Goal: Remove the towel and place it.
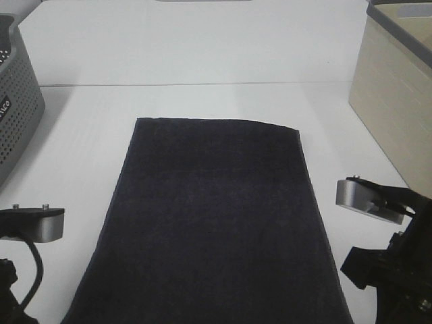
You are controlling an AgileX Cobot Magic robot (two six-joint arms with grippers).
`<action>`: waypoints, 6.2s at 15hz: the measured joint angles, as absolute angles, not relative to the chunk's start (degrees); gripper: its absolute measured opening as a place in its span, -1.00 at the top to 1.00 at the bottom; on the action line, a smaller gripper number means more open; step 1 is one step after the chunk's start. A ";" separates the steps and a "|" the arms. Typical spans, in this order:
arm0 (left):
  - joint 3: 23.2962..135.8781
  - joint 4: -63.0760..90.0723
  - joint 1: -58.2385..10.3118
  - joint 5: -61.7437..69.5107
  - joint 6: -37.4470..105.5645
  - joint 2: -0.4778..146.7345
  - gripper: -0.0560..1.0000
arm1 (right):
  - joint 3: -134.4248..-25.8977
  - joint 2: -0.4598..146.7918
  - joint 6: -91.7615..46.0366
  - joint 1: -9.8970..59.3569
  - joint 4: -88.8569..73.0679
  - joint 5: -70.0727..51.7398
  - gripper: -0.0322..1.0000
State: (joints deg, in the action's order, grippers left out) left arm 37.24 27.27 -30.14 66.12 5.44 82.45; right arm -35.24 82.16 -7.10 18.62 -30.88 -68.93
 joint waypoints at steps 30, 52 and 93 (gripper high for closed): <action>49.45 31.28 -30.65 69.16 7.10 106.34 -0.41 | -38.90 107.66 -23.32 18.51 -35.92 -67.67 -0.20; 83.08 19.14 -4.53 58.67 11.86 105.60 -0.70 | -82.79 102.04 -11.92 1.03 -22.17 -69.73 -0.63; 132.30 34.21 -9.00 60.91 16.04 154.01 0.61 | -118.37 145.42 -13.92 5.44 -24.69 -58.56 0.59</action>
